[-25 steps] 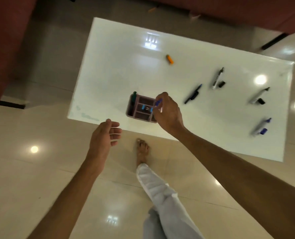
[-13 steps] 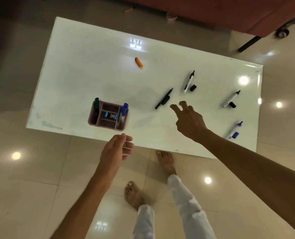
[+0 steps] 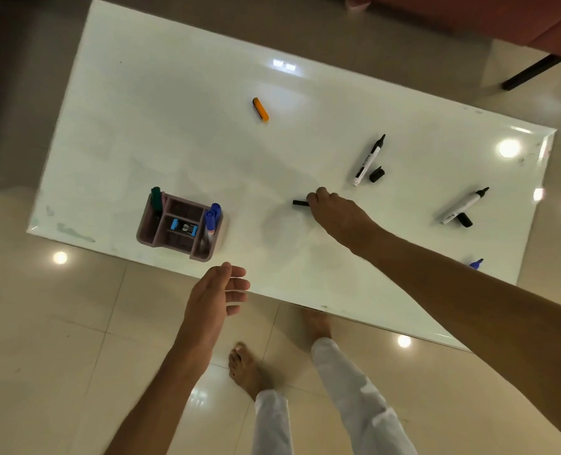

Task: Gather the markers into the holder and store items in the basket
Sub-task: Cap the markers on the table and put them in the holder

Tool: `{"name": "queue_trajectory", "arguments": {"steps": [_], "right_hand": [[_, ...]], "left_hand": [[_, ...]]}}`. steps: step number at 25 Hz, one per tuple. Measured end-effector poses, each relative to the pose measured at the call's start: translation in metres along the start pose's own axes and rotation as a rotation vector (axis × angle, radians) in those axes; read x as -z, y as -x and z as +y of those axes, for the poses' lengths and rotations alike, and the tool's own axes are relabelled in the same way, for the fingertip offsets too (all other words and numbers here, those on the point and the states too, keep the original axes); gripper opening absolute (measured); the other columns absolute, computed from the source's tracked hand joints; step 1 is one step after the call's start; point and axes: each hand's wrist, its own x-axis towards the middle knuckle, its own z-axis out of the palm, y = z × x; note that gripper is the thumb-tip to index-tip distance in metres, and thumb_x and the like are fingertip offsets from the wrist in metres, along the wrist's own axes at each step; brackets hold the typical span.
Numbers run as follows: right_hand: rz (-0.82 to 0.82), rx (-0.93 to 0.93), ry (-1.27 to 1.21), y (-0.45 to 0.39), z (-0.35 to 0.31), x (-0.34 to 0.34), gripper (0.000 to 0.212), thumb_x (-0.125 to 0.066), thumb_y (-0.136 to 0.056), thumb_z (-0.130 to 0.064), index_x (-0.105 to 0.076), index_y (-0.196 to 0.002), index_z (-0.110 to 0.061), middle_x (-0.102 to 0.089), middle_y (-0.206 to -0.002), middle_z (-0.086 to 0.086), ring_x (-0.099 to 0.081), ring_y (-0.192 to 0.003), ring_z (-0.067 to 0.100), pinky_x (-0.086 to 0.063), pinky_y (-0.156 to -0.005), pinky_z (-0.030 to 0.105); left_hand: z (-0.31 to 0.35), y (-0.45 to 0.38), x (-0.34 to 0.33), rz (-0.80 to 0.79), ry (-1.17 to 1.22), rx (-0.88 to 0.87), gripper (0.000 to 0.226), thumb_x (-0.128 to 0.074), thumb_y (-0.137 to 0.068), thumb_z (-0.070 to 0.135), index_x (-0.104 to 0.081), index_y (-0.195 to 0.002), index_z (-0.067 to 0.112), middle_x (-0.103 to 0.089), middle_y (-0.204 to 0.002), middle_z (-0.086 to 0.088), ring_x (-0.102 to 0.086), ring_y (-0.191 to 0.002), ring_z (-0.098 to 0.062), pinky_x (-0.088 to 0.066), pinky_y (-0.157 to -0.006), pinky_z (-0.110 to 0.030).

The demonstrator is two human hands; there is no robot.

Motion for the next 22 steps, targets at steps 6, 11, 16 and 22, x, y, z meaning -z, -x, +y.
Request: {"name": "queue_trajectory", "arguments": {"steps": [6,11,16,22], "right_hand": [[-0.092,-0.360,-0.817,0.018,0.029,-0.009,0.016,-0.056,-0.092,0.009,-0.057,-0.104,-0.002,-0.060,-0.099,0.014,-0.063,-0.064,0.027,-0.050,-0.054,0.044],[-0.020,-0.998,-1.765,0.066,0.035,0.033,0.013,-0.071,-0.093,0.004,-0.066,-0.106,0.003,-0.075,-0.099,0.017,-0.081,-0.071,0.030,-0.068,-0.074,0.041],[-0.015,-1.204,-1.874,0.135,0.001,0.053,0.012,-0.076,-0.091,-0.003,-0.070,-0.101,-0.005,-0.077,-0.094,0.013,-0.081,-0.076,0.027,-0.068,-0.078,0.040],[0.017,-1.403,-2.013,0.182,-0.020,0.051,0.013,-0.075,-0.091,-0.008,-0.071,-0.103,-0.008,-0.078,-0.094,0.008,-0.081,-0.076,0.022,-0.068,-0.077,0.036]], "left_hand": [[0.006,0.004,-0.046,-0.048,-0.033,0.024,0.037,-0.045,-0.111,0.037,-0.071,-0.112,0.010,-0.077,-0.099,-0.006,-0.072,-0.094,-0.025,-0.055,-0.087,-0.039],[0.022,0.013,-0.100,-0.103,-0.263,-0.177,0.033,-0.069,-0.097,0.048,-0.061,-0.123,0.031,-0.074,-0.109,0.012,-0.075,-0.093,-0.014,-0.061,-0.080,-0.027],[0.033,0.026,-0.153,-0.243,-0.504,-0.399,0.037,-0.080,-0.090,0.037,-0.064,-0.124,0.038,-0.071,-0.109,0.023,-0.070,-0.088,0.005,-0.051,-0.070,-0.006],[0.020,0.043,-0.171,-0.251,-0.630,-0.455,0.016,-0.082,-0.090,0.020,-0.077,-0.100,0.030,-0.076,-0.088,0.027,-0.073,-0.083,0.005,-0.054,-0.073,-0.007]]}}
